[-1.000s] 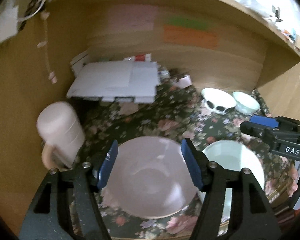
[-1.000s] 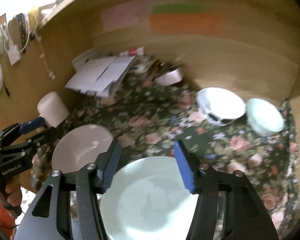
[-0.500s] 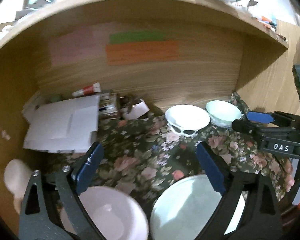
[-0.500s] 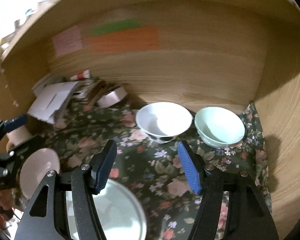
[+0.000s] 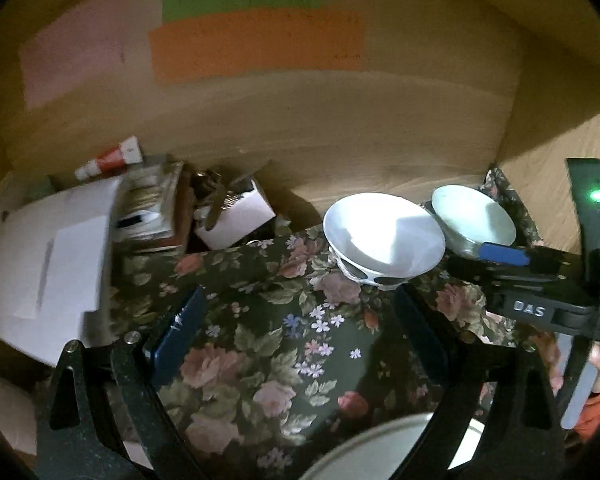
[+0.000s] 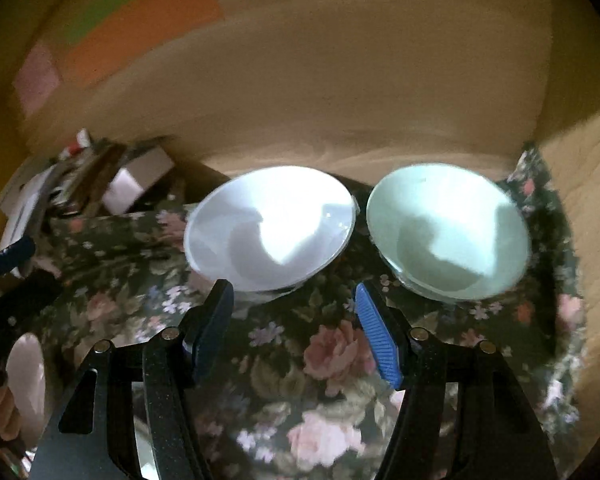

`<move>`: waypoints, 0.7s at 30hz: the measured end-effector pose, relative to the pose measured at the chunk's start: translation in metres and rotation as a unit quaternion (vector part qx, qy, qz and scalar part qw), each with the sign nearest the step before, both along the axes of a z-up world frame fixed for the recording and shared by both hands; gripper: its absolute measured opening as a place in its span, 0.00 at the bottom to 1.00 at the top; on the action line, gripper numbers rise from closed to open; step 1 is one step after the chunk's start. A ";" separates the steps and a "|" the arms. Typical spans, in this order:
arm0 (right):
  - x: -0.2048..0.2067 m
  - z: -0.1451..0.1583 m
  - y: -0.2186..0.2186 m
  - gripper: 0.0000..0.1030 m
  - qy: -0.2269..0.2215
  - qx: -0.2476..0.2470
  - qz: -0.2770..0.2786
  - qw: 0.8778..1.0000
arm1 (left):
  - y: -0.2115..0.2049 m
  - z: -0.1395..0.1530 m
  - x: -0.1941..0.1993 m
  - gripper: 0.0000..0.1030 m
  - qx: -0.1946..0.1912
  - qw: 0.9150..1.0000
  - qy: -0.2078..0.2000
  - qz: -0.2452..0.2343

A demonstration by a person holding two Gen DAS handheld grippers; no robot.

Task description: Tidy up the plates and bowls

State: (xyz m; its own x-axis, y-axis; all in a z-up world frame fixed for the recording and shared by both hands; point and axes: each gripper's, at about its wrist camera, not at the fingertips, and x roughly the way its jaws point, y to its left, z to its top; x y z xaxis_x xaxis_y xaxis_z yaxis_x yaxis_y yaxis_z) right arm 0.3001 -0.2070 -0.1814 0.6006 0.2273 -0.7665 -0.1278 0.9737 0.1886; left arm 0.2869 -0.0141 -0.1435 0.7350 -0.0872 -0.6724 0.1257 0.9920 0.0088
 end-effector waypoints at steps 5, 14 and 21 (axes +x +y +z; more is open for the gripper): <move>0.021 -0.020 -0.002 0.45 0.029 0.024 0.000 0.999 | 0.001 -0.014 0.022 0.92 0.003 1.000 0.020 0.001; 0.037 -0.032 -0.001 0.45 0.050 0.047 -0.005 0.998 | 0.005 -0.020 0.032 0.92 0.000 1.000 0.029 0.001; 0.052 -0.044 -0.001 0.37 0.067 0.050 -0.009 0.996 | 0.000 -0.030 0.032 0.92 0.007 0.999 0.042 -0.006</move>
